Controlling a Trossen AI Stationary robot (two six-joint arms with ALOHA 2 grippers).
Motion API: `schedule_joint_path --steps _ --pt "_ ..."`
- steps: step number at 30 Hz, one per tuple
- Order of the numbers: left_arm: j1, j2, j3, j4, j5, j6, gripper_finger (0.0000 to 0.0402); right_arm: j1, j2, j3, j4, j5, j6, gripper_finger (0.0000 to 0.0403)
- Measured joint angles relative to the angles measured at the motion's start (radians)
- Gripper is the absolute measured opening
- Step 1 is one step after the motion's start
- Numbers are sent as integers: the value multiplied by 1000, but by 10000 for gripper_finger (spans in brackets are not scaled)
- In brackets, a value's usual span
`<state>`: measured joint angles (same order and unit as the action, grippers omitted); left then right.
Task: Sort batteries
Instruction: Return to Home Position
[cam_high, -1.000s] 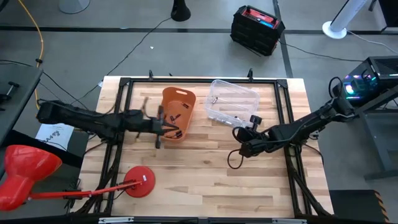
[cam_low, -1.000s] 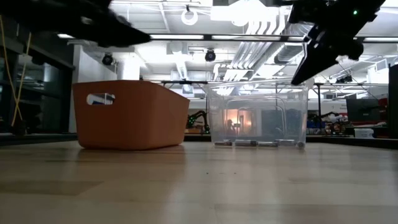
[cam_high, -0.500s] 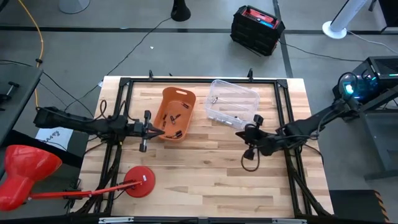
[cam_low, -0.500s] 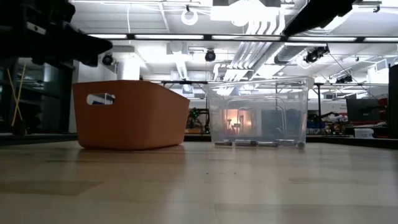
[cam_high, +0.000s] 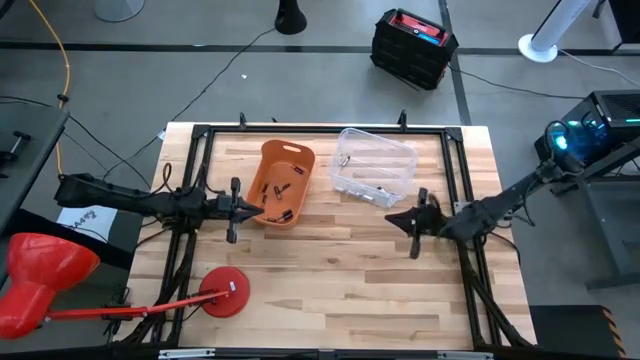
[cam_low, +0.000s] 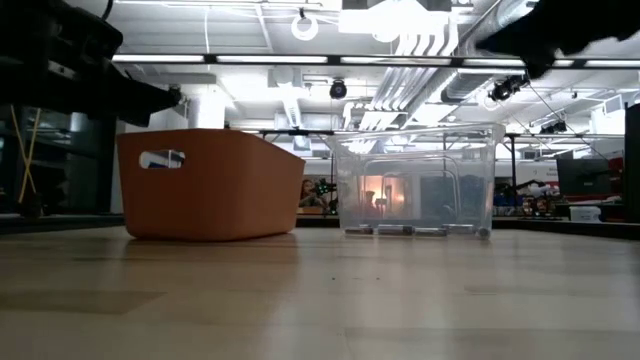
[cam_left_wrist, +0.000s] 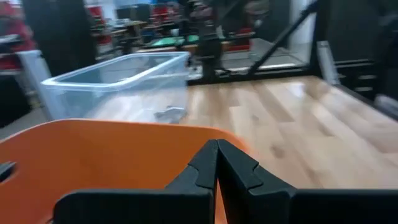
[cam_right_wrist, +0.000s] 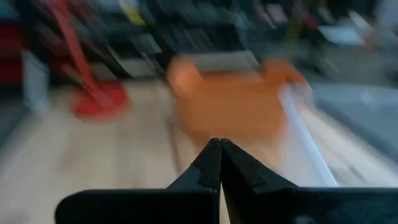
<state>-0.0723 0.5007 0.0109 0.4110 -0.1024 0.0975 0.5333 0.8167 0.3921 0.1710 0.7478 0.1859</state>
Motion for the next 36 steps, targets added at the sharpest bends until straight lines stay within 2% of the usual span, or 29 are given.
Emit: schedule_joint_path --steps 3,5,11,14,16,25,29,32,36 --pt "0 0 0 0 -59 1 0 -108 -71 -88 297 -285 -202 0" --pt "0 0 0 0 -68 0 0 -206 -101 -110 366 -460 -265 0" --pt "0 0 0 -3 -66 1 0 -518 -110 -112 232 -787 -246 0" --pt "0 0 0 -3 -66 1 0 -613 -104 -126 196 -916 -233 0" --pt "0 0 0 -3 -66 0 0 -642 -103 -162 213 -944 -253 0" --pt "-1 0 1 -3 -65 1 0 -660 -106 -368 446 -935 -259 0" --pt "-1 -17 1 -7 -65 1 0 -660 -107 -372 405 -922 -292 0" --pt "-1 -68 1 -15 -65 2 0 -660 -106 -369 370 -872 -385 0" --pt "-1 -170 1 -42 -65 2 0 -660 -101 -377 367 -861 -547 0"
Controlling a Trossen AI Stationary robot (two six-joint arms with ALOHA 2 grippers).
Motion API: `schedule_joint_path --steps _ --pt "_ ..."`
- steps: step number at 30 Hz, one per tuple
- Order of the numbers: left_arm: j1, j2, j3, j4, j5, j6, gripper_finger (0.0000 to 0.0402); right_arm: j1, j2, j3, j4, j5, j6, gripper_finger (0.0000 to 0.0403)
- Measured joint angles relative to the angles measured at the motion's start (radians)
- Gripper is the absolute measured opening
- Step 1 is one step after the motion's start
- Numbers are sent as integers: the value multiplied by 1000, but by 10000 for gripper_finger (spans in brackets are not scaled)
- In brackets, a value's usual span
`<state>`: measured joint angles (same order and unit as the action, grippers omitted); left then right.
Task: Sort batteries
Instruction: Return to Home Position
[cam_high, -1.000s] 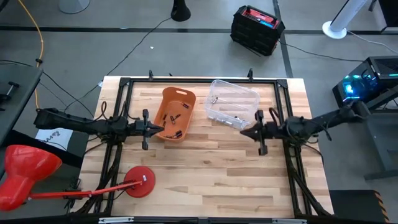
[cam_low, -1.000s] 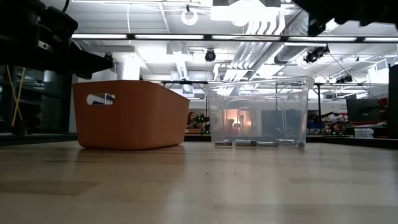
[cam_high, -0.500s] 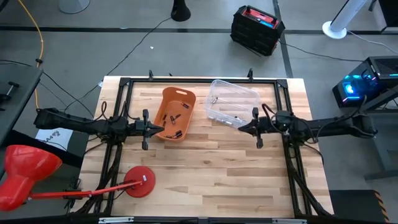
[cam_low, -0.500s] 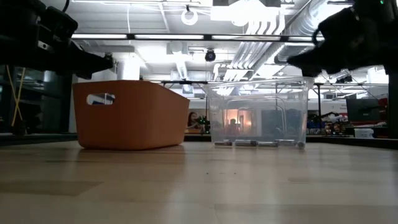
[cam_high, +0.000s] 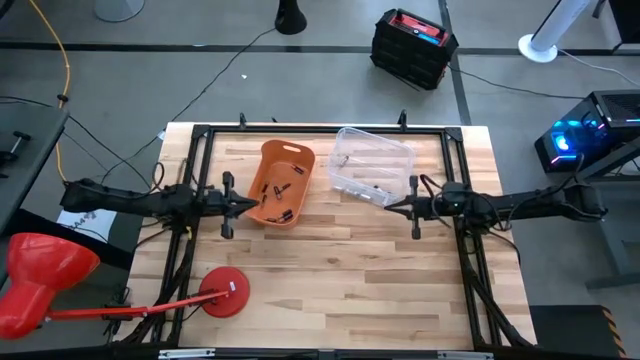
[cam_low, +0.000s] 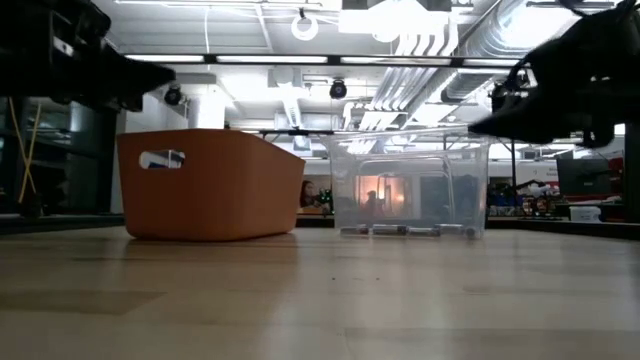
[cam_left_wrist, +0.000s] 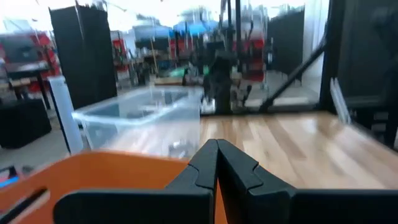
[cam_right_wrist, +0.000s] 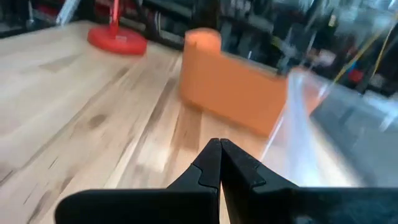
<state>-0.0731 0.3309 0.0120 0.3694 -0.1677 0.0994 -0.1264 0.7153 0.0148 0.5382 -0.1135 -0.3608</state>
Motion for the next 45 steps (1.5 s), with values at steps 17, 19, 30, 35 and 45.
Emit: schedule_joint_path --steps 17,19,30,35,45 --pt "6 -327 -1 -105 1 -2 0 1 -445 -5 -394 -1 209 0" --pt "18 -328 0 -145 0 -1 0 -8 -560 -5 -482 -2 221 0" --pt "36 -328 1 -343 28 -2 0 -84 -715 -5 -415 0 230 0" --pt "85 -328 1 -343 30 -2 0 -141 -715 -5 -435 0 228 0" --pt "131 -328 1 -342 23 -2 0 -215 -715 -5 -455 -1 230 0"
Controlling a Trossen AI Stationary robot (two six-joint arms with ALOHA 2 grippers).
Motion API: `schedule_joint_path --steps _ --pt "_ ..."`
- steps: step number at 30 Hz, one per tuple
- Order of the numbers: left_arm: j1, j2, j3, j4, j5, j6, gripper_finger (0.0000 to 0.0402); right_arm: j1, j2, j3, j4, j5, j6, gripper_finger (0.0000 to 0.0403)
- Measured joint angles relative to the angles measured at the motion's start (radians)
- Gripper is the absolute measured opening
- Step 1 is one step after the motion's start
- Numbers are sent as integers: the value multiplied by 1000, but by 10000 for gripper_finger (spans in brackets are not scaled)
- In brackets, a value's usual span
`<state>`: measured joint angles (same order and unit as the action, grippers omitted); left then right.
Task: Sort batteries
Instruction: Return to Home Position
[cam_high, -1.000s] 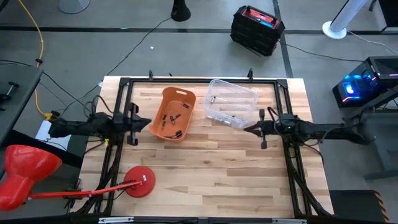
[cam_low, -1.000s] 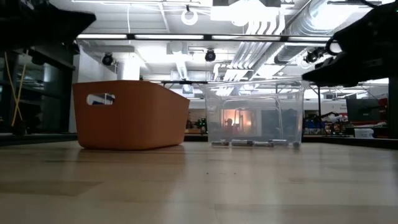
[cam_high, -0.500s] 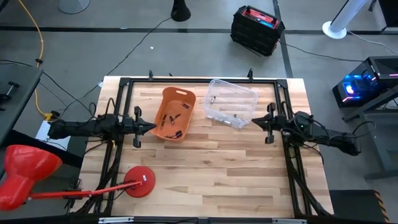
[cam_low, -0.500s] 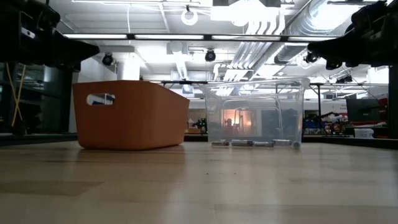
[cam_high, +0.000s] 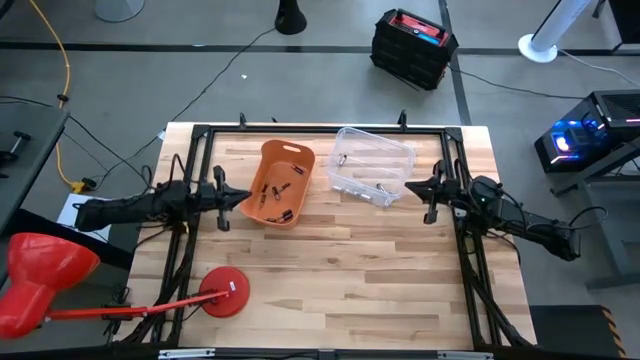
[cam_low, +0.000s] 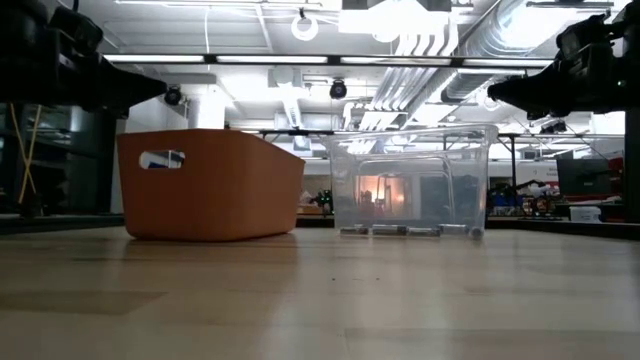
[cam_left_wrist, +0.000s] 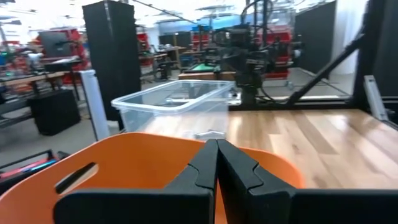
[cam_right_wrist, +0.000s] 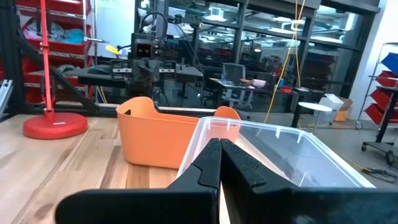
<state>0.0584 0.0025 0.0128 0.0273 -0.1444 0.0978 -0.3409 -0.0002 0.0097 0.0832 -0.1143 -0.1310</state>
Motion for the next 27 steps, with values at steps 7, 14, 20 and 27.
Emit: schedule_joint_path --steps 7,14,20,27 --pt "-42 5 0 0 0 1 0 0 6 0 -6 0 0 0" --pt "-42 8 -1 0 0 1 0 0 6 0 -28 0 0 0" --pt "-42 8 -1 0 0 1 0 0 6 0 -52 0 0 0" --pt "-42 8 -1 0 0 1 0 0 6 0 -52 0 0 0"
